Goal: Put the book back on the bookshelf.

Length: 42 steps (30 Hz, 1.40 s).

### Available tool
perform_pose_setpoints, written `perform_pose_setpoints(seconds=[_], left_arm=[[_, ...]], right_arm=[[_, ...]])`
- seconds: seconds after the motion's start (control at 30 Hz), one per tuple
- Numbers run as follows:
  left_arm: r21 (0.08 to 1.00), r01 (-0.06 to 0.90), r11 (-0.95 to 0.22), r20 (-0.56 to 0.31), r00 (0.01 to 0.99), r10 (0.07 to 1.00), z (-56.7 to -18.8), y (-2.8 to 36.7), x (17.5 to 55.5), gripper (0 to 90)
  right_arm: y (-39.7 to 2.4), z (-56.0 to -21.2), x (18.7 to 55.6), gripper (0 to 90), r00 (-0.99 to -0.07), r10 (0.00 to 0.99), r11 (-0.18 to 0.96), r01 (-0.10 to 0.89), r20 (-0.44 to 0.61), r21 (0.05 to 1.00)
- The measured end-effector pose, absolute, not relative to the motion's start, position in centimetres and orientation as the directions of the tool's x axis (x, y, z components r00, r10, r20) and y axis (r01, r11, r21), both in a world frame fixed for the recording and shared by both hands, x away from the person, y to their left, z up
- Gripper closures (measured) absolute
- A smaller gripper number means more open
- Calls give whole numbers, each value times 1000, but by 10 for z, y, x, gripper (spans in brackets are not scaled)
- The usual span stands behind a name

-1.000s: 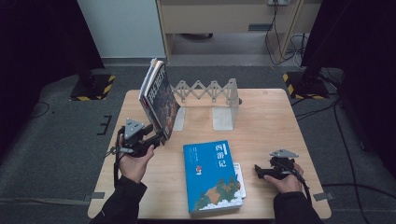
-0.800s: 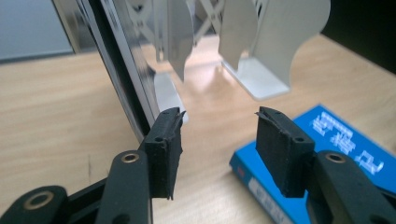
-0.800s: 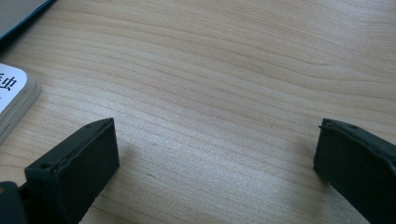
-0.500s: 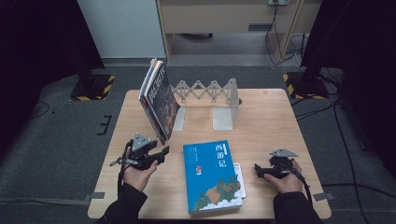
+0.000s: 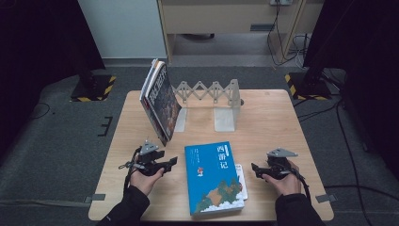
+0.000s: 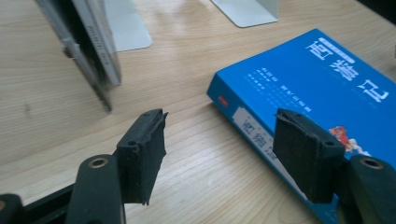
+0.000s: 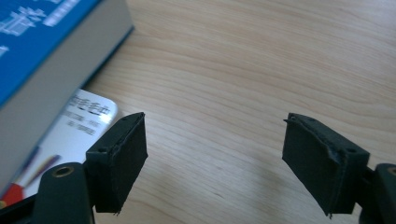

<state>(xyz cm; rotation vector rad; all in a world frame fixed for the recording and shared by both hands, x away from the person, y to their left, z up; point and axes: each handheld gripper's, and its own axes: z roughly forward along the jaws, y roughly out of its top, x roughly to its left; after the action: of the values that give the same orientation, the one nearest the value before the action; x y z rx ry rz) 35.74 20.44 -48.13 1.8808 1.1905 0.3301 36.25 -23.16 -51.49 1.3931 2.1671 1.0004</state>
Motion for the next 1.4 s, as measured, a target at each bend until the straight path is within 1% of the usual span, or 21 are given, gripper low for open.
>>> perform_pose_setpoints(seconds=[0.3, 0.37, 0.63, 0.73, 0.8, 0.97, 1.07, 1.17, 1.23, 1.4], left_arm=[[757, 627, -187, -233, 526, 818, -491, 192, 362, 328], [753, 633, -178, -253, 528, 811, -493, 189, 363, 326], [735, 653, -181, -280, 535, 797, -500, 175, 367, 326], [728, 663, -176, -295, 533, 793, -503, 172, 369, 326], [724, 665, -182, -290, 533, 795, -505, 170, 370, 326], [720, 675, -164, -312, 525, 792, -507, 169, 372, 303], [715, 682, -156, -329, 524, 786, -509, 168, 373, 284], [711, 691, -131, -363, 520, 773, -513, 166, 373, 269], [704, 701, -112, -391, 515, 763, -516, 165, 373, 261], [701, 707, -88, -430, 518, 740, -520, 159, 372, 257]], right_arm=[[-216, -500, 356, 233, -477, 867, 205, 605, 144, 770], [-212, -499, 356, 236, -494, 856, 209, 604, 155, 769], [-196, -495, 355, 245, -522, 823, 177, 610, 224, 772], [-188, -497, 356, 245, -535, 810, 182, 619, 240, 764], [-182, -498, 356, 245, -546, 803, 196, 622, 240, 758], [-165, -502, 355, 245, -571, 781, 220, 631, 254, 743], [-158, -504, 355, 246, -581, 770, 229, 639, 265, 735], [-152, -507, 354, 246, -587, 763, 236, 645, 272, 727], [-149, -508, 354, 245, -588, 758, 231, 647, 282, 727], [-147, -511, 353, 237, -572, 754, 202, 669, 323, 715]])
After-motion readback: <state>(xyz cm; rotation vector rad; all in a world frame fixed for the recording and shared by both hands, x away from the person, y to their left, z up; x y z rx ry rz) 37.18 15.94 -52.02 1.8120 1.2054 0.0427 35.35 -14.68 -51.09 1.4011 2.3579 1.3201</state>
